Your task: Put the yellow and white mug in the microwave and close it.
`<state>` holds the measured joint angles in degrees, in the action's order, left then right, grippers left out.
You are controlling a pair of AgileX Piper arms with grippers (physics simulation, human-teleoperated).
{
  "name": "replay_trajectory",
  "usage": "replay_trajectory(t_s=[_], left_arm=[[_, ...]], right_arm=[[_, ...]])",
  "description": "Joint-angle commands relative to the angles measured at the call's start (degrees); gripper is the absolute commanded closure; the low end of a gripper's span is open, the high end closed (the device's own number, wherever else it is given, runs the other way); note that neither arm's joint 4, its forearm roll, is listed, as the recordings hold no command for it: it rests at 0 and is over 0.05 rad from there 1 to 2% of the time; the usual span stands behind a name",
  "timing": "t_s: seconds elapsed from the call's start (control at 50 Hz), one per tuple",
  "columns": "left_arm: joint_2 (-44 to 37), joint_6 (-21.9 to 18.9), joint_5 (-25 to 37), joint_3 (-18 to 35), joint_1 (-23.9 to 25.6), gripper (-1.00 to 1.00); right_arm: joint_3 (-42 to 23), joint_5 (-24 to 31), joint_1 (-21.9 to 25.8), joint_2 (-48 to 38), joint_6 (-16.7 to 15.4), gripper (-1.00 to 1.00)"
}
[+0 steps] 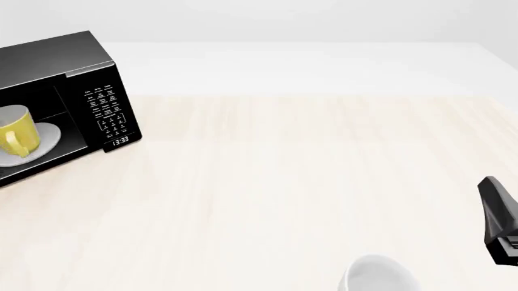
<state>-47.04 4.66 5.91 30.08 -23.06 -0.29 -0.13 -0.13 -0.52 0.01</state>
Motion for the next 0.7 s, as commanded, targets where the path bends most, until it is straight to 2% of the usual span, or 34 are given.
replay_trajectory(t_s=[0.02,0.36,0.6,0.66,0.7], left_arm=[[6.0,1.4,7.4,3.3,-1.1,-1.00],[7.6,0.5,14.1,10.1,-9.4,-1.00],[6.1,0.7,14.8,11.0,-15.5,-1.00],[7.9,-0.3,14.2,10.9,-18.9,-1.00],[5.9,0.7,14.3,11.1,-21.3,-1.00]], right_arm=[[0.0,0.0,0.0,0.1,0.0,-1.00],[0.0,0.0,0.0,0.1,0.0,-1.00],[0.0,0.0,0.0,0.1,0.0,-1.00],[0.0,0.0,0.0,0.1,0.0,-1.00],[0.0,0.0,0.0,0.1,0.0,-1.00]])
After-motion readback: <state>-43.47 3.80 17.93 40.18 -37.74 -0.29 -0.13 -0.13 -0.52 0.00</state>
